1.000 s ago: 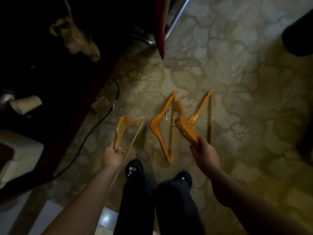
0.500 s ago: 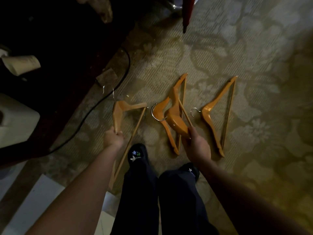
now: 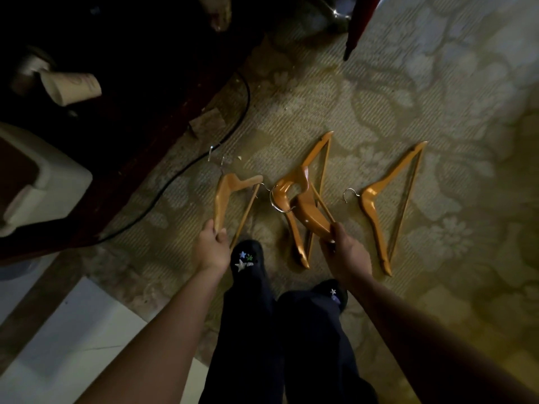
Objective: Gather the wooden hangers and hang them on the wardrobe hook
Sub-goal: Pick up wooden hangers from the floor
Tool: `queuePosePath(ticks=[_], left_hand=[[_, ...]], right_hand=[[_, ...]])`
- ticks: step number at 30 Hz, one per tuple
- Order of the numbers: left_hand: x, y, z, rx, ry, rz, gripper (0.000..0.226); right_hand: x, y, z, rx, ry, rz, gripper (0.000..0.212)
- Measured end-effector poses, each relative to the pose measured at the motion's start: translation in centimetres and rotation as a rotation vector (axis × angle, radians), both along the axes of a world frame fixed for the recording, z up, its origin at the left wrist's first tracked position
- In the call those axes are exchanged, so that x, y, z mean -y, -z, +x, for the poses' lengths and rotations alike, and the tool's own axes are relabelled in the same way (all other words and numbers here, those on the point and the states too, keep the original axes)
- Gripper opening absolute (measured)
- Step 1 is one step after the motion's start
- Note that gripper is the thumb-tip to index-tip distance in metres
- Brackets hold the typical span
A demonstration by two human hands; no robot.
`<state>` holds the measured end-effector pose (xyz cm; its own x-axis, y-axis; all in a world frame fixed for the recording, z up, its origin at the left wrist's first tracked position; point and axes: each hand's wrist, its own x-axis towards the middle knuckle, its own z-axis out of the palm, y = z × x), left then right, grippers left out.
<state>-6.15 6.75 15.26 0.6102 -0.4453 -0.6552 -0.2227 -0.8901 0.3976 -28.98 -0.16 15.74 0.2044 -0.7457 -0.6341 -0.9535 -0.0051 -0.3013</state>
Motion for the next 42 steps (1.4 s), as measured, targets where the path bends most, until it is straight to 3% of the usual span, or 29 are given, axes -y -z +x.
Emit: queuePosePath(ticks=[12, 21, 32, 36, 40, 42], left_hand=[[2.8, -6.8, 0.1, -0.170, 0.211, -0.217, 0.009], [6.9, -8.2, -8.1, -0.408, 0.448, -0.295, 0.009], [7.0, -3.7, -12.7, -0.271, 0.468, -0.180, 0.015], [6.1, -2.2, -12.8, -0.082, 0.645, -0.011, 0.017], [5.7, -2.0, -11.7, -0.023, 0.322, -0.085, 0.017], [6.1, -2.0, -11.0, -0.040, 0.260, -0.118, 0.017]], right_hand=[[2.0, -4.9, 2.5, 0.020, 0.434, -0.065, 0.014], [2.8, -5.6, -2.6, 0.034, 0.716, -0.094, 0.037], [2.1, -2.1, -9.5, 0.067, 0.776, -0.053, 0.032], [1.5, -1.3, -9.7, 0.107, 0.803, 0.002, 0.031], [1.0, -0.7, -10.4, 0.101, 0.771, 0.019, 0.033], [1.0, -0.6, -10.5, 0.095, 0.757, 0.031, 0.034]])
